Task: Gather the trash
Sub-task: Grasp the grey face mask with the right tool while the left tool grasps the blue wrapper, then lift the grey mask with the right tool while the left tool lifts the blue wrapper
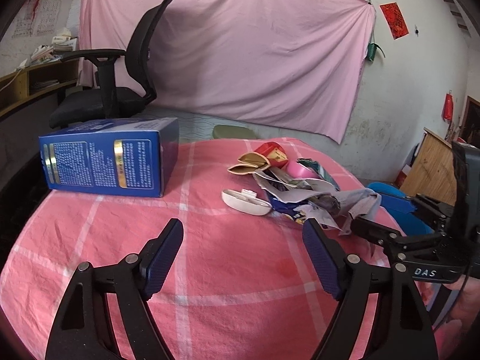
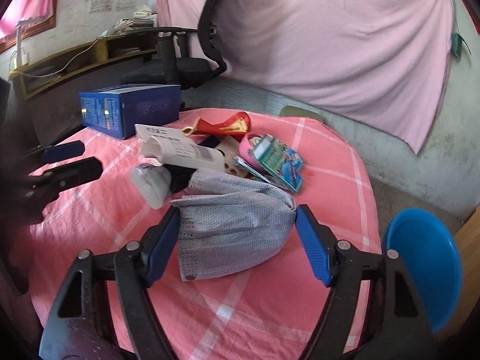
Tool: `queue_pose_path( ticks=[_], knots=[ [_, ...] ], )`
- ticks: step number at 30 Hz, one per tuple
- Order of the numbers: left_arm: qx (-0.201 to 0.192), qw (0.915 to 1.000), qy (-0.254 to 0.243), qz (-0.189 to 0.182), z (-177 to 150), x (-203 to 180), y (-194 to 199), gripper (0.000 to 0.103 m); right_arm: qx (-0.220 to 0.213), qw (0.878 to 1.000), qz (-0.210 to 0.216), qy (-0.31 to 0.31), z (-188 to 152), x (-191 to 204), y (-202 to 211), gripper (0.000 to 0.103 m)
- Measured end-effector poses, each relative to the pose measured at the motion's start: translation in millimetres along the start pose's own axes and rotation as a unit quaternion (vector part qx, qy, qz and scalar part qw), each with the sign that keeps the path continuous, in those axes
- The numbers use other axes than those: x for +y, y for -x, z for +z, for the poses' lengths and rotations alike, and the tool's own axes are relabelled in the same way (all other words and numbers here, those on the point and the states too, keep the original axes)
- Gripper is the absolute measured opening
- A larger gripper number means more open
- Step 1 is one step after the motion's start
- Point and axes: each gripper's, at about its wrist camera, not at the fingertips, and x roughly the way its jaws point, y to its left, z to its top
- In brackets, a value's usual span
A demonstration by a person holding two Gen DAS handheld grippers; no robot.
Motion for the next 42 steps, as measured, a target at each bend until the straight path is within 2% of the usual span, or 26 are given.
queue_pose_path(
  ticks=[8,12,17,20,23,27,37,42],
  knots=[
    [0.006,0.9989,-0.009,-0.046,0,-16,-1,0.075,-0.008,1.000,-0.015,-0.022,-4,-11,10,0.084],
    [0.027,0.9970,-0.007,-0.073,6,-27,-13,0.059,-0.006,0.999,-0.007,-0.044,-9,-23,16,0.057],
    [0.045,0.9930,0.031,-0.105,14,-33,-26,0.053,-0.008,0.998,-0.001,-0.066,-15,-32,20,0.051],
    [0.051,0.9938,0.042,-0.089,19,-35,-32,0.048,-0.011,0.998,0.000,-0.066,-17,-31,22,0.050],
    [0.071,0.9936,0.058,-0.065,20,-35,-41,0.034,-0.014,0.998,0.000,-0.065,-18,-30,23,0.050],
    [0.086,0.9907,0.084,-0.063,17,-28,-46,0.018,-0.018,0.998,-0.001,-0.067,-19,-29,24,0.049],
    [0.070,0.9900,0.113,-0.047,2,-11,-20,0.008,-0.017,0.997,0.017,-0.074,-32,-25,32,0.044],
    [0.064,0.9917,0.106,-0.036,-11,-14,6,0.006,-0.018,0.997,0.025,-0.073,-36,-18,38,0.041]
  ],
)
